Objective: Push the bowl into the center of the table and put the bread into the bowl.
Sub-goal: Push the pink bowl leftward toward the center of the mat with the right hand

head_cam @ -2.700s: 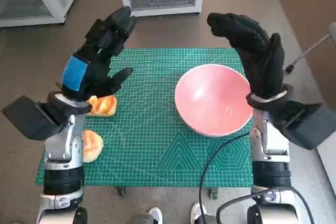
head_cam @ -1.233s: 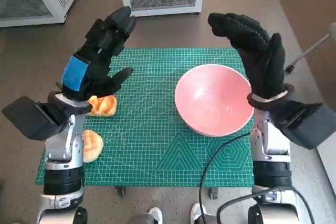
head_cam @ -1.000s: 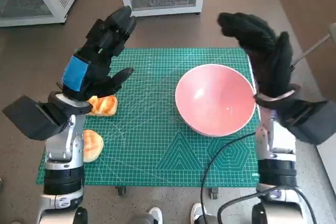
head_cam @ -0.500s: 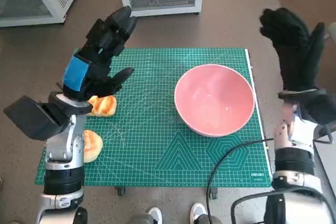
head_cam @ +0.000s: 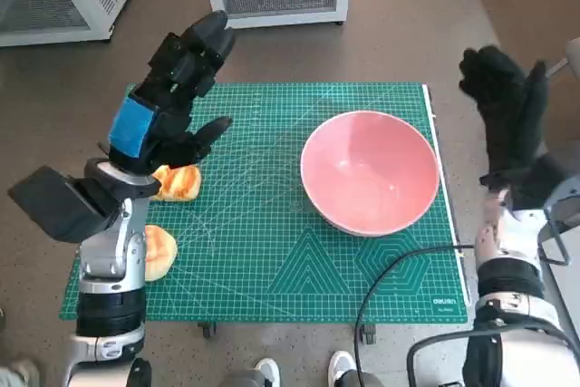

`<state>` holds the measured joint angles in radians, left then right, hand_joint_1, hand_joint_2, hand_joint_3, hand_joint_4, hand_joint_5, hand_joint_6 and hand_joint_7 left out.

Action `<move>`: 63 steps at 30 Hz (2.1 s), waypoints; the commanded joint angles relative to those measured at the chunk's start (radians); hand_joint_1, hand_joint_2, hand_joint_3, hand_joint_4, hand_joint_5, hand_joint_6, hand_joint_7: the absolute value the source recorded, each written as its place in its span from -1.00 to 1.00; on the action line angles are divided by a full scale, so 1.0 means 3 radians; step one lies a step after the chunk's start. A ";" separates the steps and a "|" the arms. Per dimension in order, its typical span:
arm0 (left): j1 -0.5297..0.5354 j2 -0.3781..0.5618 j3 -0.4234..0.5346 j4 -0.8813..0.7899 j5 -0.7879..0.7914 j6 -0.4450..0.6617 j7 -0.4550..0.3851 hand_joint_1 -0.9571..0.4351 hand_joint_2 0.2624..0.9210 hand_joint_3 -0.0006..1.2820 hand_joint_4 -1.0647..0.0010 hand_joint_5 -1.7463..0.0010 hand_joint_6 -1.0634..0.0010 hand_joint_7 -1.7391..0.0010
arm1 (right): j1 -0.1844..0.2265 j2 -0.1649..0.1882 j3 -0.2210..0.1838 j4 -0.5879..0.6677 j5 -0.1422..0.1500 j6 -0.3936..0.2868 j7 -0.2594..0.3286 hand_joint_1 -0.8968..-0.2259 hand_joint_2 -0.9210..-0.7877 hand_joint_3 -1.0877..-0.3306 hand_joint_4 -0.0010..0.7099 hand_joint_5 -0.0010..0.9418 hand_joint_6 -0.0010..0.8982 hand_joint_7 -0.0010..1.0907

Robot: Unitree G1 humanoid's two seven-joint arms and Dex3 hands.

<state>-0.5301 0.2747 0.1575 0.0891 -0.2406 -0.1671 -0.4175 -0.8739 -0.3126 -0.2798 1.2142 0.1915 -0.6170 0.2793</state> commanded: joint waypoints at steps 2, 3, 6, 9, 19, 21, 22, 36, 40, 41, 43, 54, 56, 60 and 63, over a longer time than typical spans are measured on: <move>0.0016 0.0030 0.0002 -0.0026 -0.0005 -0.0021 0.0001 -0.57 1.00 -0.45 0.61 1.00 0.84 0.51 | 0.0060 0.0038 -0.0043 0.0206 -0.0036 0.0240 -0.0124 -0.07 -1.00 0.00 -0.57 -0.99 -0.71 -0.59; 0.0018 0.0032 0.0003 -0.0026 -0.0006 -0.0020 0.0000 -0.57 1.00 -0.45 0.61 1.00 0.84 0.51 | 0.0070 0.0051 -0.0040 0.0221 -0.0044 0.0268 -0.0140 -0.07 -1.00 0.00 -0.57 -0.99 -0.71 -0.59; 0.0025 0.0044 0.0009 -0.0029 -0.0003 -0.0022 -0.0004 -0.57 1.00 -0.46 0.61 1.00 0.85 0.51 | 0.0101 0.0092 -0.0034 0.0253 -0.0067 0.0335 -0.0183 -0.05 -1.00 -0.01 -0.57 -0.99 -0.70 -0.60; 0.0026 0.0055 0.0017 -0.0016 -0.0001 -0.0027 -0.0008 -0.57 1.00 -0.46 0.61 1.00 0.85 0.51 | 0.0135 0.0142 -0.0037 0.0277 -0.0077 0.0400 -0.0199 -0.04 -1.00 -0.02 -0.57 -1.00 -0.69 -0.61; 0.0049 0.0091 0.0032 -0.0072 -0.0023 0.0012 -0.0013 -0.55 1.00 -0.46 0.61 1.00 0.84 0.51 | 0.0185 0.0377 -0.0014 0.0293 -0.0140 0.0567 -0.0263 -0.12 -1.00 -0.04 -0.58 -1.00 -0.68 -0.64; 0.0052 0.0095 0.0032 -0.0081 -0.0028 0.0023 -0.0012 -0.55 1.00 -0.46 0.61 1.00 0.84 0.51 | 0.0189 0.0420 -0.0013 0.0290 -0.0154 0.0589 -0.0268 -0.10 -1.00 -0.07 -0.58 -1.00 -0.69 -0.65; 0.0056 0.0098 0.0033 -0.0087 -0.0032 0.0028 -0.0013 -0.55 1.00 -0.46 0.61 1.00 0.84 0.51 | 0.0190 0.0438 -0.0015 0.0289 -0.0157 0.0598 -0.0266 -0.09 -1.00 -0.08 -0.58 -1.00 -0.69 -0.65; 0.0092 0.0110 0.0032 -0.0088 -0.0056 0.0020 -0.0035 -0.55 1.00 -0.46 0.61 1.00 0.84 0.52 | 0.0106 0.0723 -0.0093 0.0265 -0.0076 0.0674 -0.0186 -0.08 -1.00 -0.14 -0.58 -1.00 -0.67 -0.68; 0.0103 0.0118 0.0039 -0.0086 -0.0055 0.0010 -0.0040 -0.55 1.00 -0.46 0.61 1.00 0.83 0.52 | 0.0072 0.0777 -0.0114 0.0261 -0.0065 0.0701 -0.0157 -0.05 -1.00 -0.17 -0.60 -1.00 -0.66 -0.68; 0.0106 0.0122 0.0043 -0.0085 -0.0056 0.0006 -0.0042 -0.55 1.00 -0.47 0.61 1.00 0.83 0.52 | 0.0063 0.0790 -0.0117 0.0259 -0.0064 0.0704 -0.0147 -0.03 -1.00 -0.18 -0.60 -1.00 -0.66 -0.68; 0.0112 0.0126 0.0047 -0.0088 -0.0057 0.0003 -0.0043 -0.55 1.00 -0.47 0.60 1.00 0.83 0.52 | 0.0051 0.0811 -0.0125 0.0254 -0.0060 0.0708 -0.0129 -0.01 -1.00 -0.20 -0.61 -1.00 -0.66 -0.69; 0.0140 0.0144 0.0065 -0.0117 -0.0071 0.0018 -0.0036 -0.55 1.00 -0.47 0.60 1.00 0.83 0.53 | -0.0081 0.0943 -0.0191 0.0272 -0.0018 0.0823 -0.0141 0.02 -1.00 -0.22 -0.62 -1.00 -0.64 -0.69; 0.0145 0.0145 0.0065 -0.0122 -0.0065 0.0012 -0.0032 -0.54 1.00 -0.47 0.60 1.00 0.82 0.53 | -0.0102 0.0963 -0.0199 0.0275 -0.0011 0.0843 -0.0153 0.00 -1.00 -0.15 -0.63 -1.00 -0.62 -0.68; 0.0163 0.0147 0.0066 -0.0144 -0.0047 0.0007 -0.0016 -0.54 1.00 -0.47 0.60 1.00 0.82 0.54 | -0.0142 0.1013 -0.0212 0.0277 -0.0005 0.0877 -0.0172 -0.03 -1.00 -0.11 -0.63 -1.00 -0.61 -0.68; 0.0179 0.0151 0.0072 -0.0170 -0.0050 0.0025 -0.0009 -0.55 1.00 -0.47 0.60 1.00 0.82 0.54 | -0.0171 0.1059 -0.0206 0.0277 -0.0014 0.0890 -0.0188 -0.05 -1.00 -0.09 -0.63 -1.00 -0.60 -0.68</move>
<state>-0.4889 0.3077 0.1711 0.0566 -0.2525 -0.1622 -0.4240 -0.9257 -0.0145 -0.3383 1.2864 0.1804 -0.3743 0.2374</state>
